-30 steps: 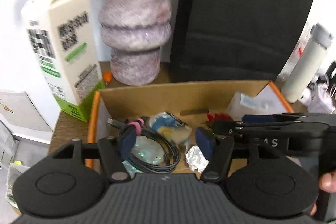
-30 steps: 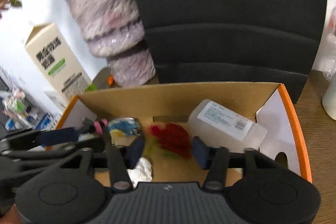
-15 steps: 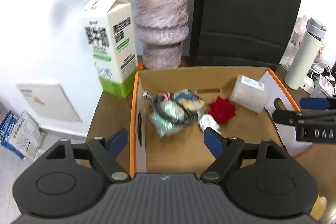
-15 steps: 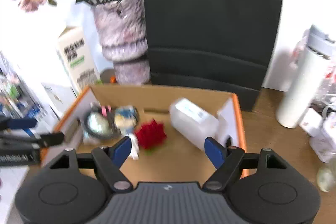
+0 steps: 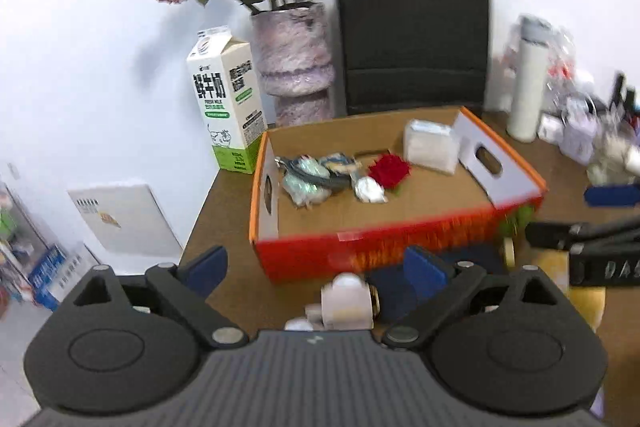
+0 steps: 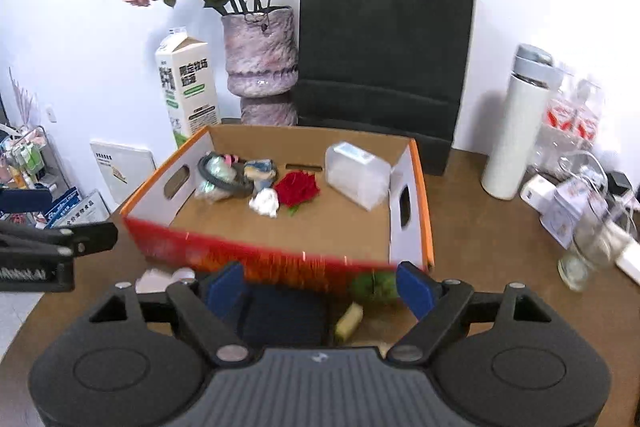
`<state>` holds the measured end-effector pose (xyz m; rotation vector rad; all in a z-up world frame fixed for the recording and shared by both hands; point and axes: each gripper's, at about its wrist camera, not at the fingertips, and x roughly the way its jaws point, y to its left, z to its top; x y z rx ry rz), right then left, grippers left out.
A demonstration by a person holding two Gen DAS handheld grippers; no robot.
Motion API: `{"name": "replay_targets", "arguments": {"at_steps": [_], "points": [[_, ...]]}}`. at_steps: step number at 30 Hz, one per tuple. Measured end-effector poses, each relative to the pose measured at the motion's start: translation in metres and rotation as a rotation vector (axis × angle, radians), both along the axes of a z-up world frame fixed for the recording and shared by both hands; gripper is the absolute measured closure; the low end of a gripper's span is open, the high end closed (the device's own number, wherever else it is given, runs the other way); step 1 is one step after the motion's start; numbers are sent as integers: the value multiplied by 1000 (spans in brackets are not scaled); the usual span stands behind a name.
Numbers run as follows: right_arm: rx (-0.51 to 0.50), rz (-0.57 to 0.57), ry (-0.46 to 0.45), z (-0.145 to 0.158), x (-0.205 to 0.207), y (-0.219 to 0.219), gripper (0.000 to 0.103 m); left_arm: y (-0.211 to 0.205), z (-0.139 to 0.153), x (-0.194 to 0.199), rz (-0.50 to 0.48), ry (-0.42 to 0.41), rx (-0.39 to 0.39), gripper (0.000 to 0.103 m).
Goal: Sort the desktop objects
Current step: 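Move both grippers back over the lavender pouch and cables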
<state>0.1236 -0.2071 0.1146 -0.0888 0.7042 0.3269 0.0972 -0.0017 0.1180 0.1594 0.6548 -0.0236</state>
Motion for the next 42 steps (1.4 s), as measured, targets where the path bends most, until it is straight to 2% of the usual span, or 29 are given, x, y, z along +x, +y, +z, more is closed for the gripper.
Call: {"name": "replay_targets", "arguments": {"at_steps": [2, 5, 8, 11, 15, 19, 22, 24, 28, 32, 37, 39, 40, 42], "points": [[18, -2, -12, -8, -21, -8, 20, -1, -12, -19, 5, 8, -26, 6], [50, -11, -20, -24, -55, -20, 20, 5, -31, -50, 12, 33, -109, 6], [96, -28, -14, -43, -98, -35, 20, 9, -50, -91, 8, 23, -158, 4], [133, -28, -7, -62, -144, -46, 20, 11, -68, -130, -3, 23, -170, 4], [114, -47, -43, -81, -191, -51, 18, 16, -83, -167, 15, 38, -166, 4], [49, -106, -67, -95, -217, -53, 18, 13, -90, -191, 14, 50, -150, 4], [70, -96, -67, -98, -226, -59, 18, 7, -95, -202, -18, 56, -118, 3], [73, -100, -69, -97, -229, -61, 18, 4, -97, -202, -27, 62, -112, 3], [79, -105, -69, -97, -224, -61, 18, 1, -96, -193, -65, 60, -178, 3], [76, -113, -46, -104, -213, -64, 19, -12, -99, -181, -113, 57, -184, 3], [59, -126, -37, -106, -202, -66, 21, -27, -97, -147, -149, 80, -213, 4], [59, -133, -39, -105, -197, -68, 21, -34, -96, -131, -168, 77, -233, 11], [59, -135, -41, -104, -194, -70, 22, -38, -96, -123, -181, 81, -248, 18], [59, -138, -44, -103, -189, -71, 22, -44, -98, -105, -186, 116, -280, 42]]}}
